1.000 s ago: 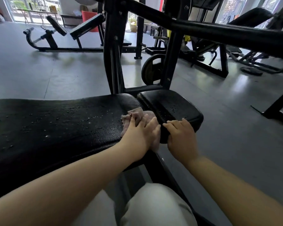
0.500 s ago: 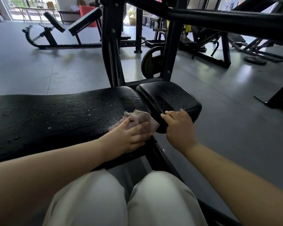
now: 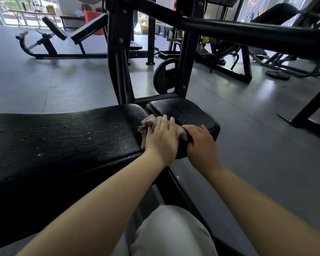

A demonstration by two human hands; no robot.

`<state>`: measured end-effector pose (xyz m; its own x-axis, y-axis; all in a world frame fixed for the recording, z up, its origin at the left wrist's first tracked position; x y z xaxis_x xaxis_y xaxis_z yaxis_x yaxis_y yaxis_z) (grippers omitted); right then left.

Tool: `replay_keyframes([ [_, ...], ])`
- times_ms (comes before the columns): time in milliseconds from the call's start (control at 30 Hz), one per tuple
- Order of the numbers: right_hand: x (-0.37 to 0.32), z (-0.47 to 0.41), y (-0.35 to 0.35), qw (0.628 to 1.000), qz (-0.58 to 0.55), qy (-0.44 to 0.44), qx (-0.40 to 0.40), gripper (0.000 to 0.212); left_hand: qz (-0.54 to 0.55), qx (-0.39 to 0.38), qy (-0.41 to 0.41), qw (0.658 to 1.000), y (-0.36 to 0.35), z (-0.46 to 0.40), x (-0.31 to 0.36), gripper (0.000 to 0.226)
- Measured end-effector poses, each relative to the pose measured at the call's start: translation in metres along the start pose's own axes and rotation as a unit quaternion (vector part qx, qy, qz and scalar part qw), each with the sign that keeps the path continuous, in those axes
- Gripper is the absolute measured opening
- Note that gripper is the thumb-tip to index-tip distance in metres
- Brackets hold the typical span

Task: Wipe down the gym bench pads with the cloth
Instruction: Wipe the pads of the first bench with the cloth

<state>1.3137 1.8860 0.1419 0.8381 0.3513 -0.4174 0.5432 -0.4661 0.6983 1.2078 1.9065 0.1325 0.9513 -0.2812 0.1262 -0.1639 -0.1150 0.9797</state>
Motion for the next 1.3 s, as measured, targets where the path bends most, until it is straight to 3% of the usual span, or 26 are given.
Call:
replay_keyframes([
  [67,0.002,-0.002,0.005,0.999,-0.025,-0.012,0.028,0.047,-0.015,0.034,-0.011,0.999,0.003,-0.004,0.01,0.062],
  [167,0.006,-0.004,0.009,0.998,-0.025,-0.011,0.055,0.053,-0.098,0.012,-0.066,0.993,-0.004,-0.004,0.021,0.068],
  [333,-0.006,-0.004,0.007,0.998,-0.031,0.027,0.041,0.045,0.0,-0.068,-0.08,0.994,0.014,-0.002,-0.005,0.08],
  [433,-0.022,-0.004,-0.012,0.996,-0.047,0.031,-0.063,0.047,0.011,-0.072,-0.056,0.996,0.027,0.003,-0.029,0.075],
  [533,-0.033,-0.005,-0.034,0.987,0.072,0.083,-0.119,0.056,-0.023,-0.05,-0.077,0.995,0.032,0.011,-0.042,0.072],
  [600,-0.036,-0.012,-0.045,0.967,0.15,0.087,-0.188,0.073,-0.046,-0.04,-0.09,0.994,0.033,0.016,-0.046,0.073],
  [700,-0.024,-0.028,-0.063,0.912,0.234,0.067,-0.33,0.079,-0.07,-0.021,-0.098,0.992,0.037,0.021,-0.051,0.074],
  [833,-0.024,-0.058,-0.073,0.898,0.21,0.039,-0.385,0.059,-0.077,-0.019,-0.107,0.991,0.035,0.028,-0.053,0.071],
  [900,-0.026,-0.065,-0.08,0.895,0.197,0.03,-0.4,0.058,-0.08,-0.019,-0.109,0.991,0.035,0.03,-0.054,0.072],
  [1033,-0.026,-0.052,-0.072,0.929,0.161,0.008,-0.333,0.05,-0.07,-0.022,-0.106,0.992,0.037,0.032,-0.055,0.067],
  [1133,-0.026,-0.012,-0.049,0.984,0.092,0.016,-0.15,0.04,-0.056,-0.024,-0.106,0.993,0.037,0.032,-0.055,0.061],
  [1200,-0.02,0.022,-0.043,0.993,0.091,0.044,-0.061,0.04,-0.041,-0.013,-0.111,0.993,0.038,0.032,-0.053,0.058],
  [1300,-0.009,0.049,-0.048,0.989,0.107,0.091,-0.041,0.042,-0.022,-0.001,-0.123,0.992,0.036,0.031,-0.046,0.059],
])
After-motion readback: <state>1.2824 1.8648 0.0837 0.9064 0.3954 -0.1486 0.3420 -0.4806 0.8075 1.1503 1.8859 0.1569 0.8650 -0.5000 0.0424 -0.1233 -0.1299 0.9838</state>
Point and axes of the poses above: each hand's wrist, its own z-axis away from the middle knuckle, its own y-axis out of the back of the hand, x = y × z, the point moved 6 cm from there along -z, towards the middle knuckle, and after that the axes turned 1 degree about -z, right-handed, at the moved point
